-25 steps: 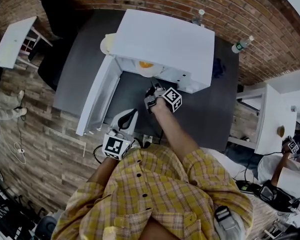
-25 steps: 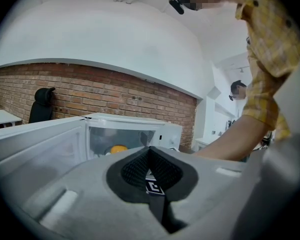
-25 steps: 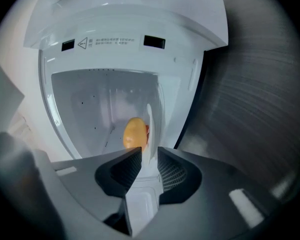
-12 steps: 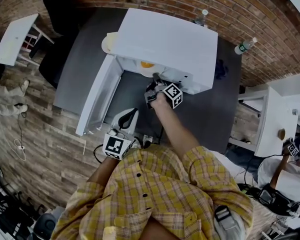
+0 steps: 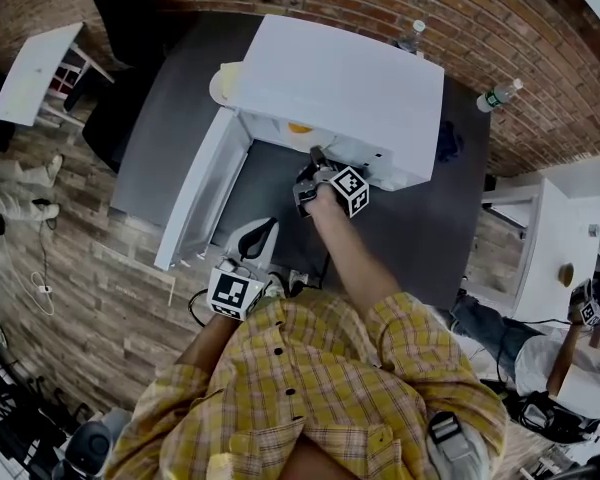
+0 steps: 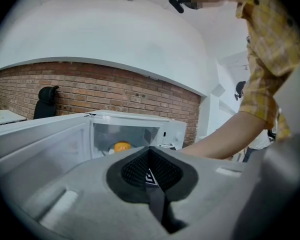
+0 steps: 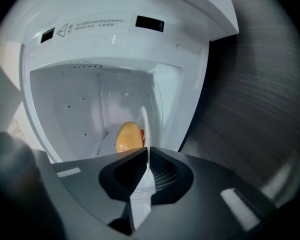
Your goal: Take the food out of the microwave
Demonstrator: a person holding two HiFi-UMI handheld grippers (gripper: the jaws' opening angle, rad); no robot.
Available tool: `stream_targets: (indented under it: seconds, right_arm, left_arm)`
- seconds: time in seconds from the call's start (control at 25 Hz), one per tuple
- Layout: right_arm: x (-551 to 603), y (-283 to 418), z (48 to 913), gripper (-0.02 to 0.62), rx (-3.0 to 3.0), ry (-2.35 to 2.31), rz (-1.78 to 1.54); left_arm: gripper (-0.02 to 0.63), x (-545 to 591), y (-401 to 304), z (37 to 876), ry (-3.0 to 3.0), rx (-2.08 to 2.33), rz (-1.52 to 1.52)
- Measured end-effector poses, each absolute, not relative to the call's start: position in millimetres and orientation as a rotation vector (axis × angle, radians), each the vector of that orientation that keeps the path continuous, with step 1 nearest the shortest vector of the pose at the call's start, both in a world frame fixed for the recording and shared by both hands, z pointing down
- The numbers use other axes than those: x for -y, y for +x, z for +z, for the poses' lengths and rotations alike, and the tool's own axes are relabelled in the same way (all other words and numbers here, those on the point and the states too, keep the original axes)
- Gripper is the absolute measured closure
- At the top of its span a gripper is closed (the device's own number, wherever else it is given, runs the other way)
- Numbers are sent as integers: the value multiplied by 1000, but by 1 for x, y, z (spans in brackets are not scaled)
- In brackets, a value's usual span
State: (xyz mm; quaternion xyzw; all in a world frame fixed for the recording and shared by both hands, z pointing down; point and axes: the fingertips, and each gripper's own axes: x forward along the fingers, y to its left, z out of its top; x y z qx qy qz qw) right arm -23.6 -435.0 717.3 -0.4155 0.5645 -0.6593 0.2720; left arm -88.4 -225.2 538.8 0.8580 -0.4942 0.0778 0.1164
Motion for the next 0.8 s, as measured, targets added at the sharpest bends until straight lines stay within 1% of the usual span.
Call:
stream_targets:
  seconds: [0.24,0.8]
  right_arm:
    - [434,-23,717,584,-1525,-1104,-1767]
    - [408,-20,710,584,-1511,-1063,-1755]
  left_arm:
    - [607,224,-90,539,2521,1442,230]
    - [607,219,-91,538,2530,1432,210]
